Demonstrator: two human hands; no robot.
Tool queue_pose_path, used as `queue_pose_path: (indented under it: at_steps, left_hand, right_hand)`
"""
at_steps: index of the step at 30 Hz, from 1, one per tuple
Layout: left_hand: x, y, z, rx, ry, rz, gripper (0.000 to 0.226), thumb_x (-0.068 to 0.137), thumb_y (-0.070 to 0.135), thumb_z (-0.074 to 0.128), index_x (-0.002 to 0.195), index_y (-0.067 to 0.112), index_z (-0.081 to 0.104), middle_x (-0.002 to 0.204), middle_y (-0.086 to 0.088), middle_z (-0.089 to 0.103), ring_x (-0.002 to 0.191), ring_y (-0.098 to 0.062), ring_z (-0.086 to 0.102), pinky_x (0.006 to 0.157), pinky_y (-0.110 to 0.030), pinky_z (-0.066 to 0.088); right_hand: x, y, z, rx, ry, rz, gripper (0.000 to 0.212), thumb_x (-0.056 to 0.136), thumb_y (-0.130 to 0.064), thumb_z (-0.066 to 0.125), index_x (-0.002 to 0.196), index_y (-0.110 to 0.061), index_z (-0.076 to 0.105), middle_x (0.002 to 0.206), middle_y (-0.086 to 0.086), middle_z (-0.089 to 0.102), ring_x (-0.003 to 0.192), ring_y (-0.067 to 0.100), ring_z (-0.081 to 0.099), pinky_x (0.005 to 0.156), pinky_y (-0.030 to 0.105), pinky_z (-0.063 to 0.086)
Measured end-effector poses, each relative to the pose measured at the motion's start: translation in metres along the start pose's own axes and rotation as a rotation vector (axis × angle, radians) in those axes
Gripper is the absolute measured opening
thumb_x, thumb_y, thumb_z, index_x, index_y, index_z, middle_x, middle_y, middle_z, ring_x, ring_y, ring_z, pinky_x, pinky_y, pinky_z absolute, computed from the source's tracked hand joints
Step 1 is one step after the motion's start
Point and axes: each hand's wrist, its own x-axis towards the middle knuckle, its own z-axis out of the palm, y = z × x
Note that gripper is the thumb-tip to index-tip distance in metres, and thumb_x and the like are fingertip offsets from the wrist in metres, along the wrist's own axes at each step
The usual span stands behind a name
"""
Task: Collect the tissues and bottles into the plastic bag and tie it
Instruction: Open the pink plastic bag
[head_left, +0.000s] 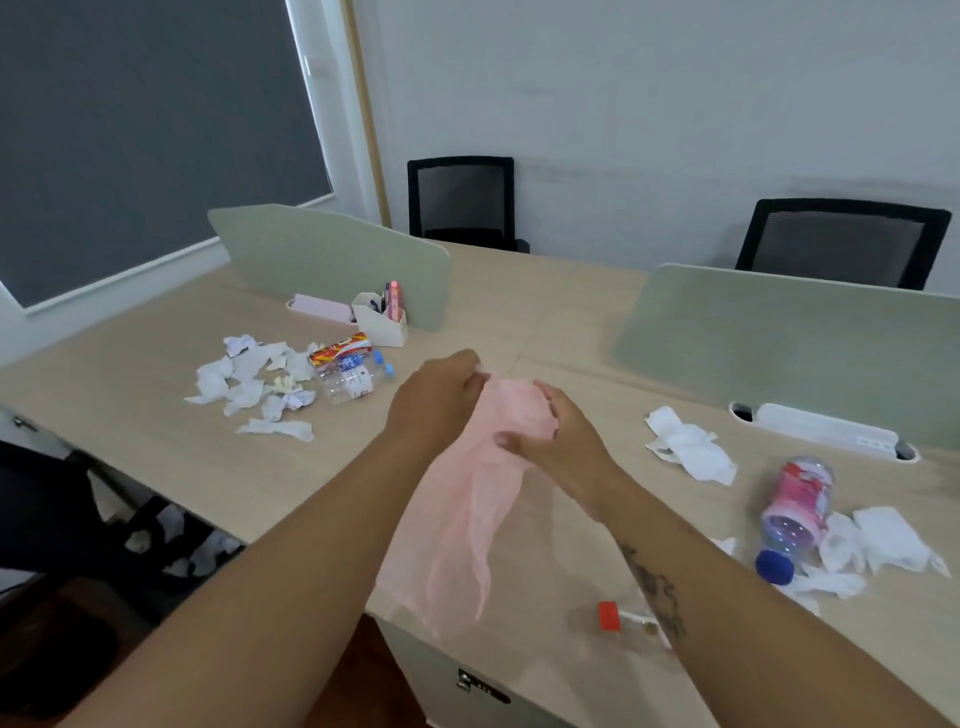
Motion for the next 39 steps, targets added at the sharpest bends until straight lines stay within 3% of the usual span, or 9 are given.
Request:
queue_pose_path:
  at_steps: [5,11,14,19,22,25,31,36,39]
  left_hand:
    - [0.041,-0.021,-0.019,-0.002,0.098,-0.104,0.019,0.097,0.019,0.047,0.109,0.012,0.06,0.094,-0.018,0.066,0.088,-0.038,0.06,0.069,-0.038,0.043]
    - [0.059,-0.036,-0.007,0.307,0.144,0.159,0.063,0.079,0.055,0.071,0.124,0.016,0.054,0.115,-0.008,0.058,0.107,-0.036,0.054,0.08,-0.044,0.047]
    - [0.077,-0.035,0.003,0.407,0.124,0.229,0.027,0.094,0.041,0.056,0.107,0.018,0.062,0.097,-0.007,0.066,0.094,-0.035,0.063,0.073,-0.041,0.045]
    - [0.121,-0.077,-0.004,0.133,0.176,-0.027,0.031,0.105,0.037,0.029,0.112,0.015,0.048,0.111,-0.025,0.063,0.095,-0.043,0.061,0.069,-0.042,0.04]
    - [0.135,-0.099,-0.013,-0.016,-0.14,0.097,0.048,0.093,0.063,0.039,0.112,0.021,0.048,0.105,-0.017,0.061,0.103,-0.039,0.06,0.071,-0.04,0.042]
    - [0.145,-0.13,-0.013,0.273,-0.395,0.254,0.058,0.08,0.062,0.065,0.123,0.03,0.046,0.104,-0.005,0.063,0.094,-0.029,0.062,0.07,-0.035,0.043]
    - [0.189,-0.157,0.003,0.091,-0.217,0.123,0.014,0.096,0.017,0.046,0.1,0.019,0.06,0.097,-0.012,0.065,0.081,-0.031,0.053,0.072,-0.036,0.043]
    - [0.191,-0.123,0.03,-0.297,-0.138,0.047,0.014,0.094,0.011,0.046,0.095,0.013,0.059,0.088,-0.009,0.062,0.082,-0.031,0.056,0.066,-0.034,0.041]
    - [0.194,-0.103,0.033,-0.475,-0.067,-0.073,0.011,0.095,0.018,0.048,0.094,0.013,0.058,0.086,-0.005,0.059,0.082,-0.028,0.055,0.065,-0.032,0.035]
  right_hand:
    - [0.043,0.014,-0.028,-0.126,0.411,0.093,0.013,0.09,-0.016,0.051,0.095,-0.014,0.063,0.086,0.001,0.064,0.083,0.027,0.06,0.066,0.032,0.045]
    - [0.079,-0.008,-0.026,-0.25,0.411,-0.057,0.014,0.094,-0.017,0.041,0.093,-0.015,0.055,0.082,0.004,0.064,0.076,0.028,0.058,0.068,0.039,0.048]
    - [0.09,-0.008,-0.028,-0.423,0.474,-0.107,0.014,0.097,-0.029,0.047,0.093,-0.02,0.056,0.082,0.004,0.063,0.077,0.03,0.058,0.068,0.04,0.05]
    - [0.099,0.002,-0.043,-0.39,0.298,-0.019,0.024,0.073,-0.046,0.081,0.082,-0.03,0.064,0.063,-0.006,0.048,0.06,0.013,0.046,0.058,0.031,0.037]
    - [0.099,0.022,-0.029,-0.701,0.228,0.062,0.028,0.088,-0.036,0.068,0.068,-0.025,0.051,0.064,-0.005,0.051,0.063,0.02,0.051,0.057,0.032,0.037]
    - [0.102,0.037,-0.017,-0.691,0.462,0.099,0.02,0.1,-0.019,0.044,0.081,-0.012,0.043,0.069,0.005,0.052,0.067,0.03,0.051,0.061,0.037,0.039]
    - [0.115,0.008,-0.016,0.004,1.104,0.173,0.005,0.099,-0.013,0.032,0.1,-0.014,0.037,0.097,0.018,0.054,0.073,0.033,0.057,0.065,0.037,0.049]
    - [0.114,0.001,0.002,-0.057,1.027,0.155,0.033,0.099,-0.034,0.039,0.074,-0.015,0.047,0.072,0.003,0.051,0.075,0.033,0.054,0.067,0.044,0.051]
    - [0.1,0.012,0.001,-0.401,0.733,0.327,0.026,0.095,-0.03,0.051,0.106,-0.008,0.059,0.1,0.011,0.06,0.098,0.035,0.057,0.074,0.039,0.045]
